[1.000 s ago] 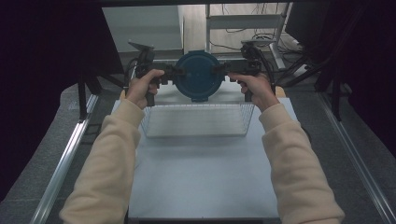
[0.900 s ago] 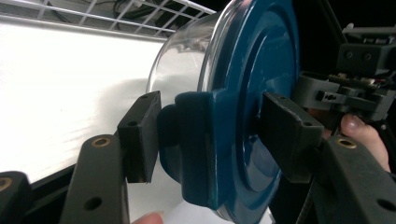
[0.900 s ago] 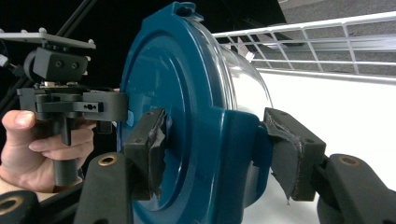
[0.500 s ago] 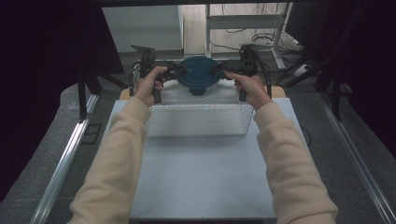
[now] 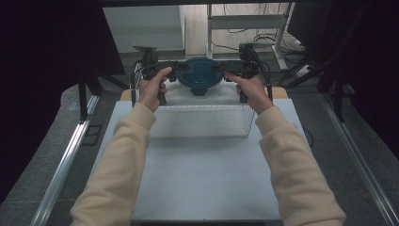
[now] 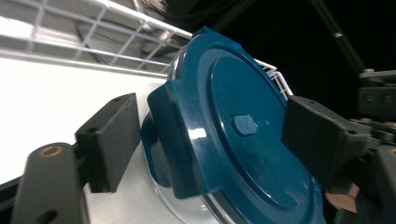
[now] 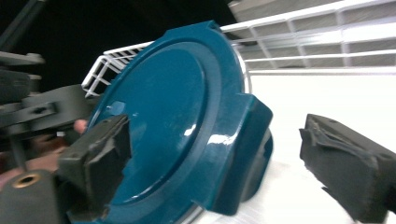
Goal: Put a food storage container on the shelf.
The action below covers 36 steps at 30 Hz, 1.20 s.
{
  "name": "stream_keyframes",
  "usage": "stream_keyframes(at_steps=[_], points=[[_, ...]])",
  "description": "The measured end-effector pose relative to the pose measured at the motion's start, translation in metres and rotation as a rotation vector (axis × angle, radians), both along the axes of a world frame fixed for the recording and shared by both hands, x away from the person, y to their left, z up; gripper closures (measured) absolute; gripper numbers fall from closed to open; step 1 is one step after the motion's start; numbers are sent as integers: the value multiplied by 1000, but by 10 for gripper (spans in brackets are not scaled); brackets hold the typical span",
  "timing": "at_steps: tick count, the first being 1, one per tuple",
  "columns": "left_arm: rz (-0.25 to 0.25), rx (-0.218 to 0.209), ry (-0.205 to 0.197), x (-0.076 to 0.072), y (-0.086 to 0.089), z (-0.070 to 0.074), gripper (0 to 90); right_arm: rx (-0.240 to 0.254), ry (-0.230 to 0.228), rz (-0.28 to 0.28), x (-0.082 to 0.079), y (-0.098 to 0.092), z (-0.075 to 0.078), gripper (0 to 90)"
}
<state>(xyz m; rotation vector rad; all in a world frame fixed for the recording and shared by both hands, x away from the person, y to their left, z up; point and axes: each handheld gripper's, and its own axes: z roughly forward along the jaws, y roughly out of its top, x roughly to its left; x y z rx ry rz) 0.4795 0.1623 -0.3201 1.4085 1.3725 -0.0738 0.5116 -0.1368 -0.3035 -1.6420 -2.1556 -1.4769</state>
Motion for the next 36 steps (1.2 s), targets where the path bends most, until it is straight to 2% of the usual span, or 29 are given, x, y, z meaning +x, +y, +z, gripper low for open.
stream_keyframes(at_steps=[2, 5, 8, 10, 15, 19, 22, 23, 26, 28, 31, 36], points=[[0, 19, -19, -6, 1, 4, 184, -13, -26, 9, -6, 1, 4, 62], [12, 56, -51, -20, 4, 10, 176, -61, -101, 2, -22, 2, 13, 50], [-4, 83, -86, -36, 7, 15, 177, -110, -184, 1, -40, -3, 21, 52], [-30, 113, -107, -49, 10, 16, 179, -113, -226, 5, -52, -9, 23, 59], [-102, 158, -146, -84, 11, 9, 188, -139, -267, 35, -73, -24, 19, 76], [-160, 227, -184, -113, 10, -5, 200, -161, -292, 84, -91, -34, 10, 84], [-185, 252, -197, -129, 9, -17, 218, -183, -317, 109, -105, -40, -1, 97], [-197, 274, -200, -136, 9, -23, 222, -193, -326, 118, -110, -41, -5, 103], [-214, 311, -188, -152, 9, -38, 224, -209, -351, 139, -127, -45, -19, 113], [-242, 289, -170, -160, 10, -49, 220, -211, -367, 153, -138, -49, -29, 117], [-253, 294, -155, -173, 12, -66, 221, -208, -382, 184, -153, -55, -44, 119], [-266, 339, -129, -188, 10, -89, 235, -232, -368, 209, -173, -61, -68, 129]])
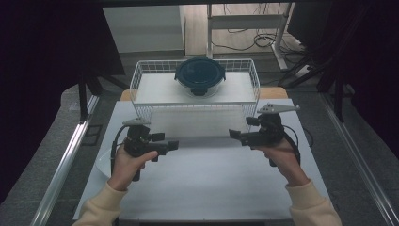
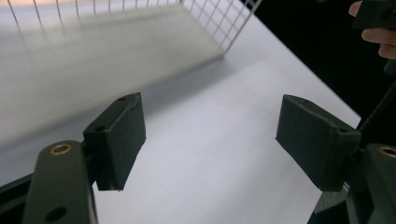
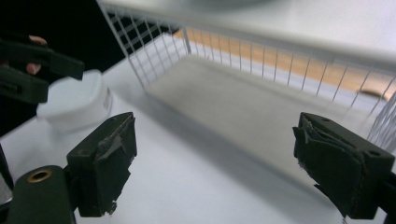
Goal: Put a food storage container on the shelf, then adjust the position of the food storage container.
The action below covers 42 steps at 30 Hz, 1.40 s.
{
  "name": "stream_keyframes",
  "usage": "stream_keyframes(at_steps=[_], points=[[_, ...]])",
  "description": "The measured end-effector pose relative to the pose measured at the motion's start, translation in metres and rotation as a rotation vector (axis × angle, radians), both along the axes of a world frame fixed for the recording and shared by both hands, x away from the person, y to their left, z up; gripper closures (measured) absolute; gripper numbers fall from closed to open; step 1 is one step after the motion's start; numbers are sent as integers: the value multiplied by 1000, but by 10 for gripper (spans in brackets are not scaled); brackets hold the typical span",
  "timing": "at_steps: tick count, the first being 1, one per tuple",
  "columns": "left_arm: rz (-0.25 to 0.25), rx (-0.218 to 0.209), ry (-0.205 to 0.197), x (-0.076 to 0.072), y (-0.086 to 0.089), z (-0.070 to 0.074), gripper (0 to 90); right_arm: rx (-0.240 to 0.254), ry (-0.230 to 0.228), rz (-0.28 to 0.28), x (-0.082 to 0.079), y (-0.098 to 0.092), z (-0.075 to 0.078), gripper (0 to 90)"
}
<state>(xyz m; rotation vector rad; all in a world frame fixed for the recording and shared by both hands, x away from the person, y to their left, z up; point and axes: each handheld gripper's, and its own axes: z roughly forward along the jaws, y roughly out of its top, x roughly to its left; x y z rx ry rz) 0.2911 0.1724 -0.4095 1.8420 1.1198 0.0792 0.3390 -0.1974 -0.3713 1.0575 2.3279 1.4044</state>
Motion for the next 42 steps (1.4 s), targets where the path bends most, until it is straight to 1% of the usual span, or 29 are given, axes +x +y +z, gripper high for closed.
stream_keyframes(at_steps=[2, 3, 4, 5, 7, 9, 11, 12, 13, 15, 18, 19, 20, 21, 22, 24, 26, 29, 33, 36, 38, 39, 40, 42], points=[[6, 15, -4, -7, -2, -6, 233, -18, 19, 8, -7, 0, -12, 134], [1, 33, -9, -11, -3, -9, 233, -29, 34, 16, -10, 0, -18, 135], [8, 46, -15, -14, -4, -11, 231, -44, 40, 21, -14, 0, -25, 135], [12, 61, -27, -17, -4, -13, 233, -49, 44, 20, -17, -1, -31, 138], [19, 87, -37, -23, -6, -17, 233, -53, 62, 27, -22, -1, -41, 139], [27, 113, -48, -29, -7, -22, 233, -69, 77, 30, -27, -1, -51, 140], [23, 132, -46, -34, -7, -30, 231, -84, 99, 35, -29, 0, -60, 140], [28, 133, -43, -36, -7, -34, 229, -87, 111, 32, -30, -1, -64, 141], [34, 133, -36, -38, -7, -38, 230, -90, 118, 30, -31, -1, -68, 142], [19, 146, -6, -39, -8, -47, 230, -95, 134, 30, -32, -1, -74, 144], [24, 163, 12, -38, -9, -56, 232, -97, 146, 34, -33, -1, -79, 151], [25, 154, 21, -38, -9, -59, 232, -97, 151, 37, -34, -1, -81, 157], [28, 158, 22, -37, -8, -60, 233, -98, 153, 40, -35, -1, -82, 162], [36, 175, 17, -36, -8, -61, 233, -103, 153, 46, -35, 0, -83, 167], [39, 180, 17, -36, -8, -62, 235, -110, 158, 55, -36, 0, -84, 172], [47, 176, 19, -36, -7, -62, 235, -117, 160, 55, -35, 1, -85, 172], [61, 181, 7, -38, -6, -59, 234, -113, 160, 50, -35, 0, -86, 172], [64, 175, -4, -40, -4, -55, 230, -104, 149, 48, -35, 0, -84, 172], [66, 170, -9, -41, -4, -52, 238, -103, 151, 56, -35, 0, -83, 175], [64, 175, -19, -43, -2, -49, 244, -98, 148, 52, -35, -1, -82, 178], [65, 180, -29, -44, 0, -44, 249, -98, 149, 50, -34, -2, -82, 179], [66, 175, -29, -44, 2, -41, 250, -98, 151, 48, -34, -2, -82, 179], [60, 170, -27, -44, 5, -38, 251, -98, 151, 48, -34, -2, -83, 179], [64, 146, -47, -45, 13, -26, 254, -97, 156, 49, -34, -3, -83, 179]])
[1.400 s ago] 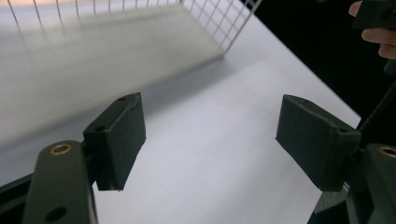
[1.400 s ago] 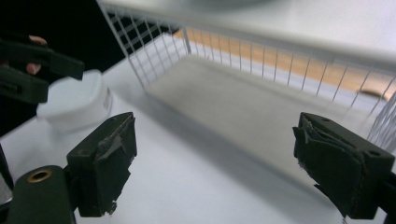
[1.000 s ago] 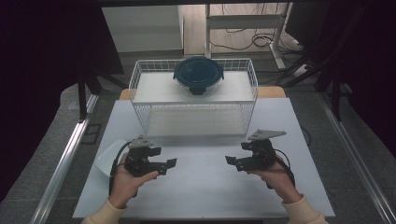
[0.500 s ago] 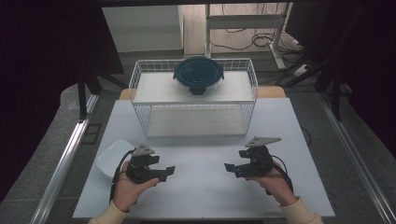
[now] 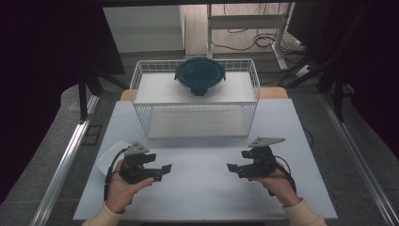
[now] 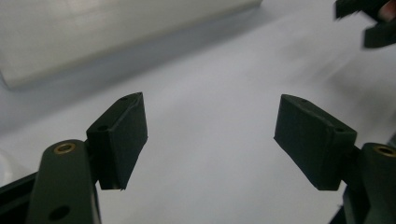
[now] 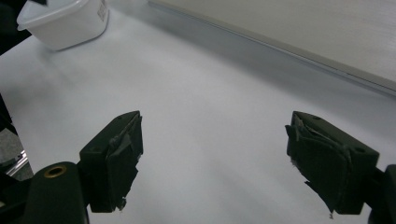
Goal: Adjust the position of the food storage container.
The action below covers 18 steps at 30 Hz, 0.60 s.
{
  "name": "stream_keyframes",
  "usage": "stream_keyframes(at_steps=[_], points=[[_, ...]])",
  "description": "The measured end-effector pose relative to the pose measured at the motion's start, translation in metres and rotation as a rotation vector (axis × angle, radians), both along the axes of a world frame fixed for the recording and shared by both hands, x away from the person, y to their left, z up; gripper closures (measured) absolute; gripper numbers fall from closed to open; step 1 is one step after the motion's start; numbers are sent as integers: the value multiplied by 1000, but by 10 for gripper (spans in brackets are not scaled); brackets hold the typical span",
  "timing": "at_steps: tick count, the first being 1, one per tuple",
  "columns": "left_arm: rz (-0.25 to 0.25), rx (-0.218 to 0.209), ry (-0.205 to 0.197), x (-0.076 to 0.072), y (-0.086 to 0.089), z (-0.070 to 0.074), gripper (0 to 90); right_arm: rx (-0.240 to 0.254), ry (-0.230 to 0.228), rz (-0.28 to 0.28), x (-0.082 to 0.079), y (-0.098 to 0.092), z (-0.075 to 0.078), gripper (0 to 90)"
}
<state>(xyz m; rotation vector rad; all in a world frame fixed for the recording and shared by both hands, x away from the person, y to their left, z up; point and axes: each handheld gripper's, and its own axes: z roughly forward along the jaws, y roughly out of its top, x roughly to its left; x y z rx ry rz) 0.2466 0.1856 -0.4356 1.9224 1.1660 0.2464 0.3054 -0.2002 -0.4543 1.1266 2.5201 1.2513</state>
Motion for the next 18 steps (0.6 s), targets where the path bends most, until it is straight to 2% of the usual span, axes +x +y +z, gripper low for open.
stream_keyframes(at_steps=[3, 6, 10, 15, 18], points=[[5, -7, -24, -2, 10, 15, 255, -3, -4, 2, 0, -1, 0, 181], [4, -24, -17, -2, 18, 19, 254, -6, -9, -3, 0, -3, 1, 189], [36, -22, -20, -2, 33, 23, 256, -6, -14, -9, 0, -4, 3, 190], [113, -14, -50, 0, 66, 35, 250, -9, -4, -14, 0, -3, 3, 194], [145, -10, -38, 3, 82, 34, 250, 39, 33, 6, 0, -3, 4, 201]])
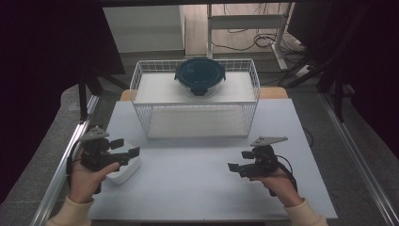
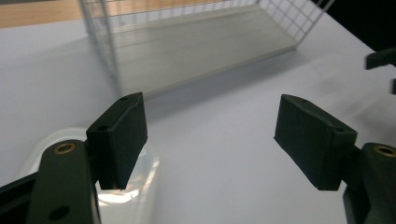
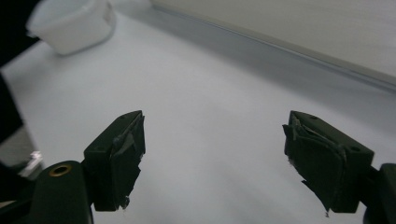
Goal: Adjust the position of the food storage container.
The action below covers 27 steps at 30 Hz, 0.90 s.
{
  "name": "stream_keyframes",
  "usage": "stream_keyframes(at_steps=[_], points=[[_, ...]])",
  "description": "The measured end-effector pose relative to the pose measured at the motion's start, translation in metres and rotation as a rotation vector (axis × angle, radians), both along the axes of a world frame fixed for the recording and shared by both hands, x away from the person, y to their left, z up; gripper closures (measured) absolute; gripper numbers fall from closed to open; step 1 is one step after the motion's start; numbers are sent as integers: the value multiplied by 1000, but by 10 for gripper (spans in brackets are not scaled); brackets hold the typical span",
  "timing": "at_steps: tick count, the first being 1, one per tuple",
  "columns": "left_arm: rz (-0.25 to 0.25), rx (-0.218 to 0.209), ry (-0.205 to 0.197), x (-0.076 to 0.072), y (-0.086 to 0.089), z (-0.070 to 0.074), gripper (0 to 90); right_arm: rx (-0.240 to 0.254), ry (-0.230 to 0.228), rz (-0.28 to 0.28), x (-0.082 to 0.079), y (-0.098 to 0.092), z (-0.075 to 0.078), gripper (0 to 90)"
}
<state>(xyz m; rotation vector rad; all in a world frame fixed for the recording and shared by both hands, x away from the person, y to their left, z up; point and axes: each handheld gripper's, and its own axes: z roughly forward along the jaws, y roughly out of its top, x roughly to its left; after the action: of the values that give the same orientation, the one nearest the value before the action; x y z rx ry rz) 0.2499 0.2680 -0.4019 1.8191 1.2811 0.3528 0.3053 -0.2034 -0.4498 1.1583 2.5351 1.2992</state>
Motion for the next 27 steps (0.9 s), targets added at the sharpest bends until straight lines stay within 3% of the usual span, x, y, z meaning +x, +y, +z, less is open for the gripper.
stream_keyframes(at_steps=[3, 8, 12, 17, 24, 27], points=[[54, 17, 16, 4, 19, -5, 249, 3, -2, 4, 0, 1, 1, 202], [103, 32, 35, 11, 41, -12, 252, -10, -8, 3, -1, 1, 1, 202], [146, 41, 26, 18, 57, -21, 265, -17, -9, 6, -1, 0, 1, 204], [188, 44, 61, 28, 79, -35, 296, -26, 2, -10, 1, -1, -1, 210], [210, 40, 57, 36, 97, -47, 347, -26, 13, -12, 2, -2, -2, 214], [224, 54, 89, 42, 101, -54, 413, -26, 17, -12, 2, -2, -3, 214]])
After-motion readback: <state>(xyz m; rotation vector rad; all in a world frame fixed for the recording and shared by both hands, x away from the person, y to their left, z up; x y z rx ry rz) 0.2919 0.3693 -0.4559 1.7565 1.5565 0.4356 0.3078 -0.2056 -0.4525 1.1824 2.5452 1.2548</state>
